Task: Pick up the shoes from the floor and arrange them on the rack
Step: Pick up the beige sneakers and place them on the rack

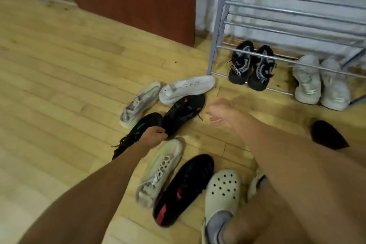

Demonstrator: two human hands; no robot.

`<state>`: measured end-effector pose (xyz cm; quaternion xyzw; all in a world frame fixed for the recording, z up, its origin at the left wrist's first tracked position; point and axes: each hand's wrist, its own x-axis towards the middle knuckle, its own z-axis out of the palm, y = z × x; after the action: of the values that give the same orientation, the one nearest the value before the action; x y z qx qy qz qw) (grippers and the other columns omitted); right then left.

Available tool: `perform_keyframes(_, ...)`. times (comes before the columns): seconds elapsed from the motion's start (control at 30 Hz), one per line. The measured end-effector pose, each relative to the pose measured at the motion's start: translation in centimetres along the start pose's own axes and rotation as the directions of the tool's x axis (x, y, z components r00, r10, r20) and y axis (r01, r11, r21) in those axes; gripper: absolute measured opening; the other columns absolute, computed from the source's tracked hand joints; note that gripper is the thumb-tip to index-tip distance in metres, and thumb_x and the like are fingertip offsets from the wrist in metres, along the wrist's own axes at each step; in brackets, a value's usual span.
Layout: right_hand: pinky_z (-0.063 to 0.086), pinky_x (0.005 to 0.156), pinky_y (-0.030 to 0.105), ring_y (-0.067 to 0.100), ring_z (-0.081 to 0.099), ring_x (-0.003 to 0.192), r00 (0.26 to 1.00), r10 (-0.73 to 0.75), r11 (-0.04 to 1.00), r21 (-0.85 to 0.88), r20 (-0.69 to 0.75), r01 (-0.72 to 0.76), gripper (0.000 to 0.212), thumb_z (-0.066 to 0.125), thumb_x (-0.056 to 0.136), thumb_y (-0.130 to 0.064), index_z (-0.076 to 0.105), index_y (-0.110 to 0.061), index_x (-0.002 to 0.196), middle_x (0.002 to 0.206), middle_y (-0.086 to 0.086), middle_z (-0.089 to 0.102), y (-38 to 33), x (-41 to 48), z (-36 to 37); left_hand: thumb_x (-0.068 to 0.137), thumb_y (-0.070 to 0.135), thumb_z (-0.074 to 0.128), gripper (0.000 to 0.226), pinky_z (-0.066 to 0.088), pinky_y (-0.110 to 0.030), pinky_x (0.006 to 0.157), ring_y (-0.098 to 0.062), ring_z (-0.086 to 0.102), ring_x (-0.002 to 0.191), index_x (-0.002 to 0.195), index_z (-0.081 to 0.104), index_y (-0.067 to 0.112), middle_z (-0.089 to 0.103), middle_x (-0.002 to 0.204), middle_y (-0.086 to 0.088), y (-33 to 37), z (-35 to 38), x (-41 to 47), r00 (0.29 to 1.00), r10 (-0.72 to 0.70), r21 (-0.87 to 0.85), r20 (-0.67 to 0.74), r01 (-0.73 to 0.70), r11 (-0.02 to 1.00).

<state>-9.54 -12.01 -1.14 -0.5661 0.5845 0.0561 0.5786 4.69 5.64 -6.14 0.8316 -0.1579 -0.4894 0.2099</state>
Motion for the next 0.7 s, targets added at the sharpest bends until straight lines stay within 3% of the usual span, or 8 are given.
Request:
perform_keyframes(0.07,0.057,0.063,0.032,0.025,0.06,0.099,0.998,0.011,1.0,-0.025,0.066,-0.009,0.025,0.06,0.089,-0.012,0.055,-0.007,0.113,0.115,0.013,0.057,1.5,-1.3,2.3,0.092,0.018,0.057,0.045,0.044,-0.033,0.083,-0.026,0.059,0.101,0.135,0.05,0.006,0.055,0.125,-0.014,-4.2,0.9,-1.2,0.996,-0.086,0.04,0.021,0.085,0.996)
perform_keyframes(0.13,0.054,0.057,0.028,0.023,0.058,0.094,0.992,0.022,0.998,-0.062,0.122,-0.015,0.033,0.059,0.09,-0.012,0.055,-0.006,0.122,0.117,0.012,0.056,3.2,-2.1,3.8,0.09,0.021,0.061,0.058,0.045,-0.034,0.087,-0.029,0.057,0.108,0.142,0.041,0.006,0.052,0.13,-0.016,-8.2,1.9,-2.0,0.987,-0.156,0.139,0.03,0.15,0.979)
perform_keyframes(0.23,0.055,0.061,0.03,0.023,0.059,0.094,0.989,0.031,0.991,-0.132,0.144,-0.011,0.04,0.058,0.091,-0.014,0.052,-0.006,0.13,0.126,0.013,0.057,4.5,-2.5,4.9,0.075,0.04,0.065,0.081,0.046,-0.035,0.095,-0.034,0.051,0.115,0.143,0.034,0.01,0.041,0.133,-0.015,-13.2,3.5,-2.5,0.966,-0.256,0.248,0.037,0.24,0.939)
perform_keyframes(0.33,0.057,0.078,0.034,0.022,0.061,0.097,0.987,-0.048,0.989,-0.131,0.153,0.068,0.035,0.056,0.092,-0.014,0.056,-0.007,0.127,0.121,0.011,0.059,3.8,-2.8,5.4,0.084,0.042,0.061,0.065,0.041,-0.04,0.099,-0.036,0.039,0.122,0.135,0.038,0.01,0.029,0.139,-0.014,-15.8,4.8,-2.7,0.958,-0.279,0.294,-0.063,0.285,0.913)
perform_keyframes(0.43,0.058,0.072,0.031,0.02,0.063,0.091,0.98,-0.112,0.986,-0.103,0.166,0.13,0.029,0.058,0.091,-0.014,0.061,-0.009,0.12,0.11,0.009,0.06,3.2,-3.4,5.6,0.088,0.032,0.062,0.061,0.038,-0.043,0.1,-0.038,0.034,0.124,0.135,0.036,0.003,0.029,0.14,-0.016,-15.9,5.5,-2.8,0.951,-0.26,0.242,-0.17,0.296,0.924)
perform_keyframes(0.5,0.058,0.072,0.032,0.02,0.063,0.089,0.978,-0.117,0.983,-0.12,0.174,0.139,0.024,0.058,0.091,-0.013,0.061,-0.01,0.115,0.107,0.008,0.06,3.5,-3.7,5.5,0.085,0.029,0.066,0.064,0.043,-0.043,0.095,-0.036,0.042,0.118,0.134,0.035,0.002,0.038,0.133,-0.017,-15.6,5.2,-2.9,0.955,-0.26,0.204,-0.143,0.286,0.936)
perform_keyframes(0.6,0.057,0.077,0.034,0.023,0.064,0.095,0.978,-0.116,0.974,-0.171,0.175,0.146,0.018,0.056,0.092,-0.013,0.061,-0.013,0.109,0.109,0.008,0.06,3.8,-4.3,5.2,0.083,0.023,0.066,0.047,0.046,-0.036,0.073,-0.028,0.052,0.092,0.12,0.044,0.003,0.05,0.107,-0.013,-15.0,3.9,-3.6,0.967,-0.252,0.202,-0.036,0.254,0.946)
perform_keyframes(0.7,0.057,0.08,0.034,0.023,0.064,0.097,0.974,-0.118,0.953,-0.253,0.192,0.165,0.027,0.055,0.092,-0.015,0.06,-0.01,0.119,0.11,0.007,0.061,3.5,-5.4,4.8,0.081,0.019,0.065,0.03,0.048,-0.034,0.064,-0.027,0.054,0.08,0.106,0.058,0.003,0.056,0.094,-0.014,-13.8,2.1,-4.7,0.977,-0.212,0.215,0.013,0.205,0.955)
